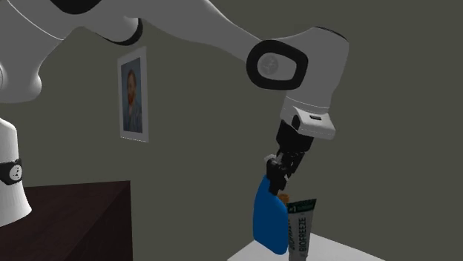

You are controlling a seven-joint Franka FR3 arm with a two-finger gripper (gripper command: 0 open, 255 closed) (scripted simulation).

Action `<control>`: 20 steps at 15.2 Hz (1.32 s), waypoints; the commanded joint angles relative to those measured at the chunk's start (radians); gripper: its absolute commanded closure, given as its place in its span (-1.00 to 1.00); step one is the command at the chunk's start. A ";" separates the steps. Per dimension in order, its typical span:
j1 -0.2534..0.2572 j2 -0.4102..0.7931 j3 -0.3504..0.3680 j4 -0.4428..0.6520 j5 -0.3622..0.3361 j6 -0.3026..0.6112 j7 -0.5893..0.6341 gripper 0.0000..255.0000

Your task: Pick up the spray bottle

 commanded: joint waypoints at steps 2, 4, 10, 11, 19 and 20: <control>0.004 0.090 0.001 -0.057 0.000 0.006 -0.008 1.00; -0.019 0.258 0.022 0.324 -0.020 -0.189 0.076 1.00; -0.020 0.206 0.021 0.312 -0.025 -0.227 0.086 1.00; -0.020 0.198 0.021 0.311 -0.026 -0.234 0.088 1.00; -0.021 0.148 0.019 0.319 -0.030 -0.289 0.103 1.00; -0.021 0.148 0.019 0.319 -0.030 -0.289 0.103 1.00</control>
